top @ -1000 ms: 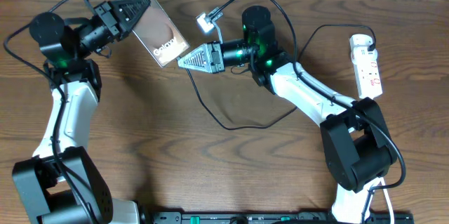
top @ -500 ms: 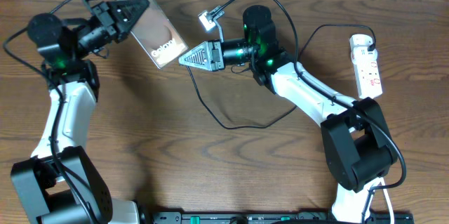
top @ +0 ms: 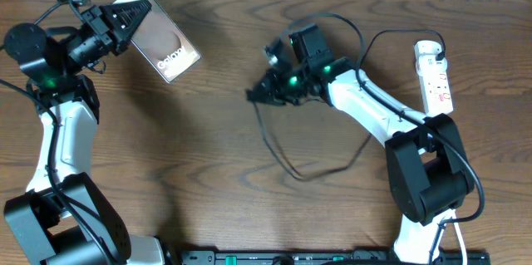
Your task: Plug charger to phone and switch on socket
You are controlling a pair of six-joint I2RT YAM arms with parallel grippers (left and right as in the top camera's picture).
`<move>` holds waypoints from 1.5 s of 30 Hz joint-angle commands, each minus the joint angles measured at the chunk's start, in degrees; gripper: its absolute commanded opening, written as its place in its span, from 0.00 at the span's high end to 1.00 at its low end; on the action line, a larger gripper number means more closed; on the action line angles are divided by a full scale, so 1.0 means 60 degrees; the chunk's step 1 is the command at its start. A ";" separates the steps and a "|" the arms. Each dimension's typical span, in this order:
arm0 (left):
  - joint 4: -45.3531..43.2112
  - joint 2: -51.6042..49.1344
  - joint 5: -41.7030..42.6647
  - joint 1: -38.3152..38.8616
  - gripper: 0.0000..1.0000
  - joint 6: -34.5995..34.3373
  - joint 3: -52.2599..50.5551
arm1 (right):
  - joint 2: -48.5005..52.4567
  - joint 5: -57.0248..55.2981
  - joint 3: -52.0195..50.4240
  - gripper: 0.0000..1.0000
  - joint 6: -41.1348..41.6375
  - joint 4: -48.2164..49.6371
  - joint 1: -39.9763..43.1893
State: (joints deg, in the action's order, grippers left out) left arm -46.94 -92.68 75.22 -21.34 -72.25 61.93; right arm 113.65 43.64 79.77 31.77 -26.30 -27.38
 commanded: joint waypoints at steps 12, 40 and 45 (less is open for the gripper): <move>-0.0131 0.0160 0.0397 -0.0047 0.93 -0.0146 0.0186 | -0.0011 -0.6353 -0.0364 0.99 -0.1435 -0.3552 -0.0441; -0.0127 0.0160 0.0645 -0.0047 0.93 -0.0036 0.0186 | -0.0011 -0.7759 -0.1756 0.88 -0.0222 -0.3330 -0.0572; -0.0127 0.0160 0.0648 -0.0047 0.93 0.0015 0.0186 | -0.0011 -0.7796 -0.1759 0.86 -0.0175 -0.3330 -0.0572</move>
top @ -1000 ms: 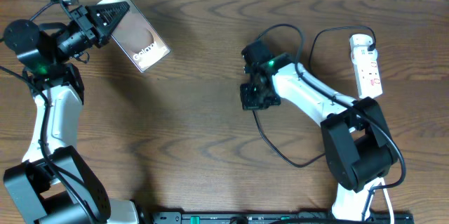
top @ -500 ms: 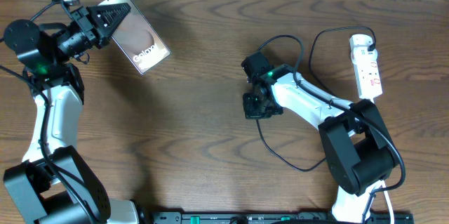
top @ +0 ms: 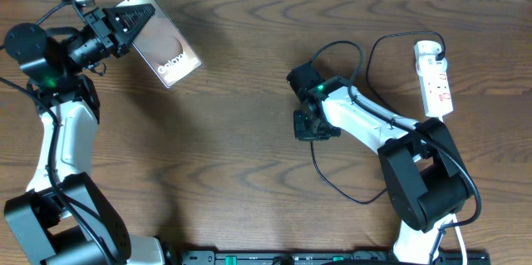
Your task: Plug charger to phone and switch on socket
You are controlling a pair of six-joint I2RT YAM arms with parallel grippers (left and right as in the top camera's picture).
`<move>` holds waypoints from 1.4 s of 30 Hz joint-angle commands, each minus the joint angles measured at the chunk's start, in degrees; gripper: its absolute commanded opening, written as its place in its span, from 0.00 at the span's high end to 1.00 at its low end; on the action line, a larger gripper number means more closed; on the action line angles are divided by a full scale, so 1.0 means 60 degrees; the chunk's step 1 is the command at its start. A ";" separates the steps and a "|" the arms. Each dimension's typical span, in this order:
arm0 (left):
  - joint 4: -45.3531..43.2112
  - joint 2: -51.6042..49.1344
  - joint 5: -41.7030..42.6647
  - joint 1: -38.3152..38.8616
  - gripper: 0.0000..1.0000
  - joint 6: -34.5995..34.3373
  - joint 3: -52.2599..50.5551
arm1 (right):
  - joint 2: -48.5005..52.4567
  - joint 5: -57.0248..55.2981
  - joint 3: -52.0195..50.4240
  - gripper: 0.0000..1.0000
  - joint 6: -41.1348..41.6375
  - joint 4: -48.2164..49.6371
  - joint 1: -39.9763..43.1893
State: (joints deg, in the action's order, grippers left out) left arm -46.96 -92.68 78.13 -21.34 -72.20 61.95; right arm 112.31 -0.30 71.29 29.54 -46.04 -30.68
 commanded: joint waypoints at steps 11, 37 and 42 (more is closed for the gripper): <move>-0.0124 0.0160 0.0306 -0.0047 0.93 0.0095 0.0182 | 0.0211 -0.0645 -0.0455 0.99 0.0506 0.0007 -0.0022; -0.0124 0.0160 0.0404 -0.0036 0.93 0.0138 0.0182 | 0.0168 1.4965 -0.0317 0.99 -0.2222 0.7639 -0.0321; -0.0124 0.0160 0.0375 -0.0036 0.93 0.0244 0.0182 | 0.0168 1.4957 -0.0317 0.99 -0.0138 1.0397 -0.0353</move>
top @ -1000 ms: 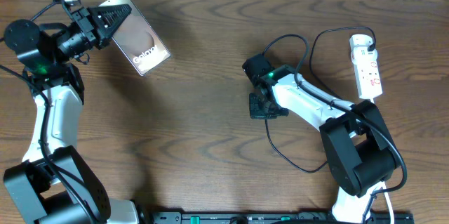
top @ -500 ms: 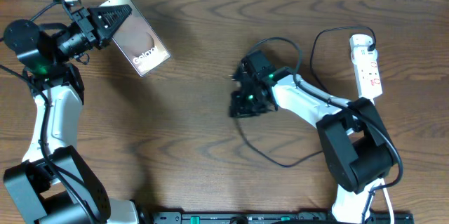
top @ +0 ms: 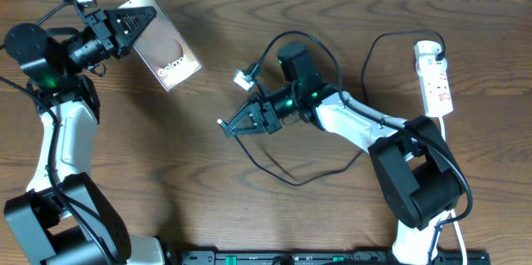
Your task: Plug charger to phone and switch on socket
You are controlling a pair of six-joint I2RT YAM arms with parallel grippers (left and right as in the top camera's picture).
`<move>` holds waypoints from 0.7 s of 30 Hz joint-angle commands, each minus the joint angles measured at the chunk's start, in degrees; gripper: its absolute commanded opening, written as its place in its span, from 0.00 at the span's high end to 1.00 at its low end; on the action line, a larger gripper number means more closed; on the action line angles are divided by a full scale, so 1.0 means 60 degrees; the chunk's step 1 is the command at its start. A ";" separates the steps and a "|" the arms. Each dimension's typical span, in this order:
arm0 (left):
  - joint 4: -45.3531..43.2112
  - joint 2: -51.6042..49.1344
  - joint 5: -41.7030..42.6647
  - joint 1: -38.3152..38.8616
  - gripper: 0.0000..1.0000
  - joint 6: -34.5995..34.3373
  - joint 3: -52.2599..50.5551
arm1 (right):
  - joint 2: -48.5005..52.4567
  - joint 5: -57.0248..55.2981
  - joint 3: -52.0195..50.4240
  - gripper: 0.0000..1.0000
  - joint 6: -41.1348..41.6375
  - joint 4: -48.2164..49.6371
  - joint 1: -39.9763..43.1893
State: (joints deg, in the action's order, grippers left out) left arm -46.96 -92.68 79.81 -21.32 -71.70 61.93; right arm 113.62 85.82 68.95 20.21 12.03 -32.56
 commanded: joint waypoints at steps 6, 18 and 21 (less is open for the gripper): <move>-0.0098 0.0160 -0.0062 -0.0015 0.93 0.0153 0.0186 | -0.0051 -0.0131 0.0073 0.99 0.4710 0.4881 -0.0036; 0.0055 0.0160 -0.1147 0.0951 0.93 0.0160 0.0186 | -0.0051 -0.2044 0.0073 0.99 0.7672 0.6098 0.0062; 0.0047 0.0160 -0.1388 0.1133 0.93 0.0193 0.0186 | -0.0051 -0.2095 0.0073 0.99 0.7839 0.6484 0.0095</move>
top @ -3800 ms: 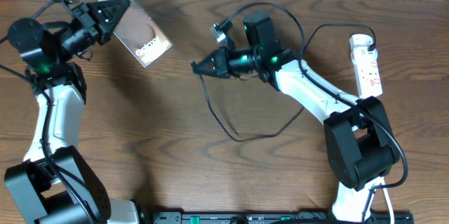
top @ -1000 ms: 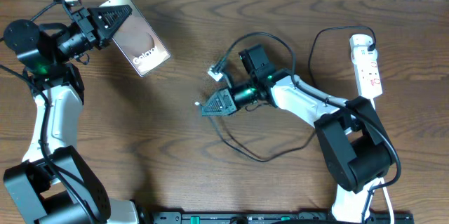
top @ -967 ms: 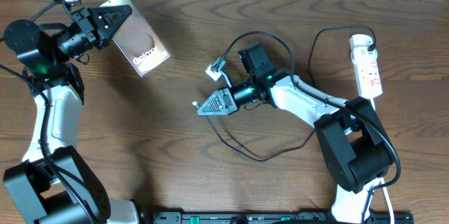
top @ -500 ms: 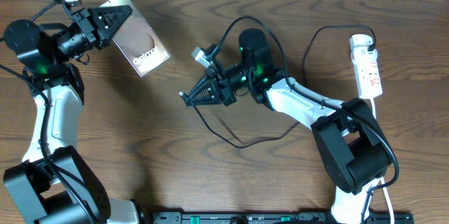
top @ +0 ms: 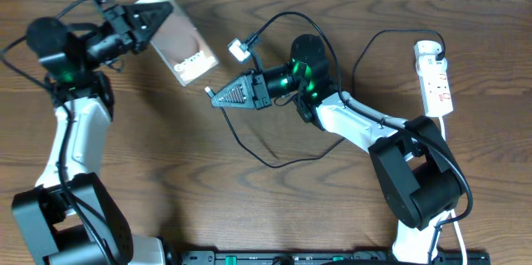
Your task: Plug charger to phone and switch on socket
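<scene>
In the overhead view a phone [top: 184, 45] with a pinkish screen is held tilted above the table at the upper left. My left gripper [top: 154, 17] is shut on its upper end. My right gripper [top: 216, 98] points left and is shut on the charger plug [top: 208, 90], whose tip sits just right of the phone's lower corner, a small gap apart. The black charger cable [top: 249, 153] loops under the right arm and carries a white tag [top: 238, 48]. A white socket strip [top: 435, 78] lies at the far right.
The brown wooden table [top: 166, 182] carries a slack cable loop in front of the right arm. A black rail [top: 291, 257] runs along the front edge. The arm bases stand at the front left and front right.
The left arm has shifted right, bringing the phone nearer the centre. My right gripper has moved up and left with the plug, ending close to the phone's lower corner.
My left gripper held the phone at the upper left throughout. My right gripper was at the table's centre among the cable, then lower and pointing down, then pointing left with the plug. Now plug and phone are nearly together.
</scene>
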You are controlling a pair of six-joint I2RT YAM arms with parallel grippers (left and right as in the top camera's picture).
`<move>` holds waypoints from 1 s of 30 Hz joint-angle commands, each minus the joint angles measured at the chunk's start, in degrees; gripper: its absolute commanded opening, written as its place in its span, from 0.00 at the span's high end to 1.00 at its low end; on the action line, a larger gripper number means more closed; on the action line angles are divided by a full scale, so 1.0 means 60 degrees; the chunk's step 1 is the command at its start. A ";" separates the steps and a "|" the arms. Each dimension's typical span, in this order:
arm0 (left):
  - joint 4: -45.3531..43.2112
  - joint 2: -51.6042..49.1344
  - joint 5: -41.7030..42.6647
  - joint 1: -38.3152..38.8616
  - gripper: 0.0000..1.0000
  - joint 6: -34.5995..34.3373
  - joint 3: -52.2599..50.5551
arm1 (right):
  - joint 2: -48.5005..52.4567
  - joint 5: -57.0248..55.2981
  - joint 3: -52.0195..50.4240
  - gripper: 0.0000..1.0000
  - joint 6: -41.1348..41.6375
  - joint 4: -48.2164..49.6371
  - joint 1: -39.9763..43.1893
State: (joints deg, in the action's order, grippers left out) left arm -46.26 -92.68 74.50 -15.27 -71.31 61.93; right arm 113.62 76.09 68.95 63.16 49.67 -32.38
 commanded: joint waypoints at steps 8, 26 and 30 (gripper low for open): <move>-0.0062 0.0160 -0.0783 0.0073 0.93 0.0124 0.0186 | -0.0051 -0.0277 0.0073 0.99 0.0936 0.1224 0.0175; -0.0062 0.0160 -0.0736 0.0069 0.93 0.0127 0.0186 | -0.0051 -0.0204 0.0073 0.99 0.0933 0.1730 0.0459; -0.0058 0.0160 -0.0667 0.0087 0.93 0.0120 0.0186 | -0.0051 -0.0197 0.0073 0.99 0.0892 0.1734 0.0484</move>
State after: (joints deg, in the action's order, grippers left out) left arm -46.13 -92.68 70.15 -14.57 -70.70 61.93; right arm 113.62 75.09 68.95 68.49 59.81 -29.85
